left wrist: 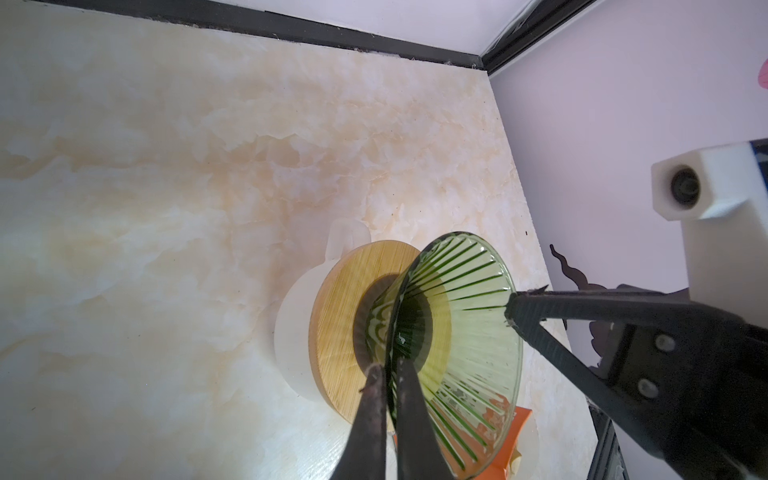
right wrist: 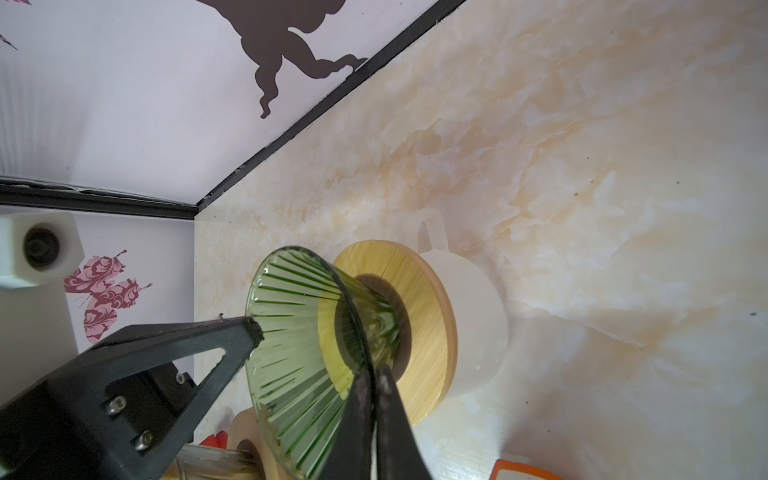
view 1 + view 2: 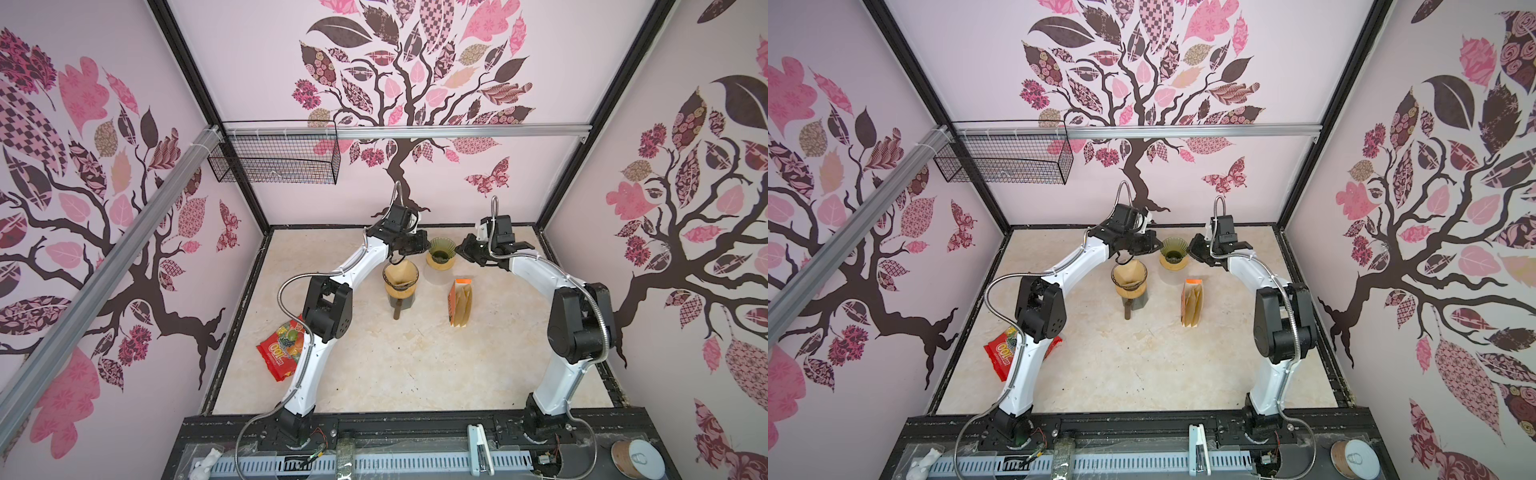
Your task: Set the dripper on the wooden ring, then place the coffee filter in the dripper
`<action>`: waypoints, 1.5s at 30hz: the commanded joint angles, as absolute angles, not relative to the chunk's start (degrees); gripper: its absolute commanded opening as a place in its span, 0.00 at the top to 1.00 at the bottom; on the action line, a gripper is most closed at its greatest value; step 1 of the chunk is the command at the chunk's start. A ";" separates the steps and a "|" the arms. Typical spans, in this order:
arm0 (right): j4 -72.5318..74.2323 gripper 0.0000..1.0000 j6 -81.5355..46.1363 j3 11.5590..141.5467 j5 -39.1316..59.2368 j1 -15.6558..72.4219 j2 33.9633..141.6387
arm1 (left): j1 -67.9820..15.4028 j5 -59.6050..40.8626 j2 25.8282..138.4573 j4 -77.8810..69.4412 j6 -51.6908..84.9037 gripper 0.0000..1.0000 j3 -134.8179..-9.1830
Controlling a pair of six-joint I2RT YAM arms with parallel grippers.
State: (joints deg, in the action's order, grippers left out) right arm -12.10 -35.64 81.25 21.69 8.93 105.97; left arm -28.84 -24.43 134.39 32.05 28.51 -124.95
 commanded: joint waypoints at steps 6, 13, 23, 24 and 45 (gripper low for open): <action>-18.20 0.94 -34.37 83.48 18.90 9.35 108.99 | -28.90 -25.68 135.38 41.03 27.40 0.89 -130.43; -18.46 0.93 -34.23 83.95 18.55 9.32 109.07 | -28.26 -26.44 136.29 41.54 27.86 0.83 -133.88; -18.20 0.92 -34.10 84.88 19.28 9.32 109.08 | -27.09 -27.60 133.79 42.08 28.25 0.72 -136.89; -18.17 0.91 -34.07 84.96 19.25 9.32 109.00 | -26.95 -27.56 133.01 42.02 28.35 0.72 -136.69; -16.49 0.73 -33.75 87.01 21.93 9.55 107.68 | -26.20 -28.26 114.12 34.48 28.55 0.66 -116.62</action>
State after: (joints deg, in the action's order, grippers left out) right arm -16.25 -34.46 84.14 21.26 9.34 106.61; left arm -26.85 -27.79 115.48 35.29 29.04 -119.74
